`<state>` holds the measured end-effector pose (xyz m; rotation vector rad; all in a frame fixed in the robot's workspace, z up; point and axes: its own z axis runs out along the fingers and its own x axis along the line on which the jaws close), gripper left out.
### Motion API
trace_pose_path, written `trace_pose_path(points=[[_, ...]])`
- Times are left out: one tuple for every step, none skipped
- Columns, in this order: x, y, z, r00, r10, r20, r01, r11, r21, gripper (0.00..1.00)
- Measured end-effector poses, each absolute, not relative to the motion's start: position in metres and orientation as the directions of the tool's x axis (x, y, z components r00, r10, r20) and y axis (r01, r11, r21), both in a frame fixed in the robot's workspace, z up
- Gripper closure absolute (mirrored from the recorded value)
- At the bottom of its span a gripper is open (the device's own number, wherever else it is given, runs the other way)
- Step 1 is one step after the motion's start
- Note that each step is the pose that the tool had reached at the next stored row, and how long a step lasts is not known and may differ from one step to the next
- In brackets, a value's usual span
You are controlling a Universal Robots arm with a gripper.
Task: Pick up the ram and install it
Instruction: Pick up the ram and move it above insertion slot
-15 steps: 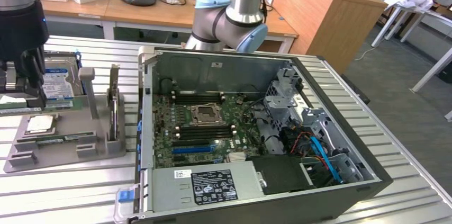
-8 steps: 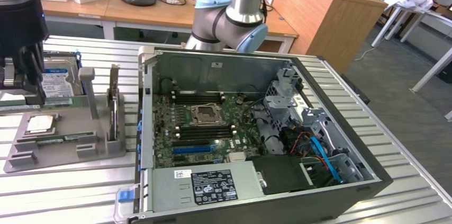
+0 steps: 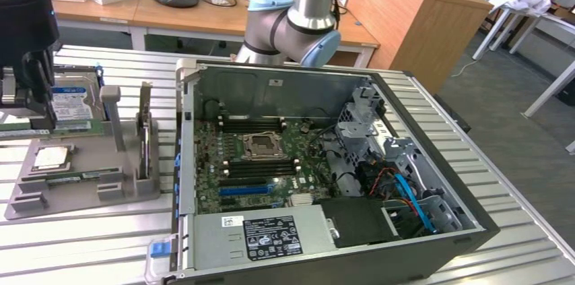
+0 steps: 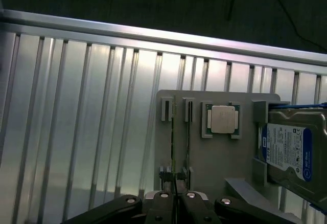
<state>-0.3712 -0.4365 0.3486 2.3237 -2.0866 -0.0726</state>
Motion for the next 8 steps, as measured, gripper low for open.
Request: trace_pose_path(points=[[-0.3712, -0.4365, 0.3496, 0.107, -0.994, -0.023, -0.993, -0.108, 0.044, 0.89], [-0.3712, -0.4366, 0.3506, 0.107, -0.994, -0.023, -0.993, -0.108, 0.044, 0.89], [-0.3712, -0.4366, 0.3515, 0.107, -0.994, -0.023, -0.993, -0.108, 0.044, 0.89], [-0.3712, -0.4366, 0.3526, 0.107, -0.994, -0.023, -0.993, -0.108, 0.044, 0.89], [-0.3712, -0.4366, 0.3536, 0.107, -0.994, -0.023, -0.993, -0.108, 0.044, 0.89], [-0.3712, -0.4366, 0.3546, 0.107, -0.994, -0.023, -0.993, -0.108, 0.044, 0.89], [-0.3712, -0.4365, 0.3557, 0.107, -0.994, -0.023, -0.993, -0.108, 0.044, 0.89], [-0.3712, -0.4365, 0.357, 0.107, -0.994, -0.023, -0.993, -0.108, 0.044, 0.89]])
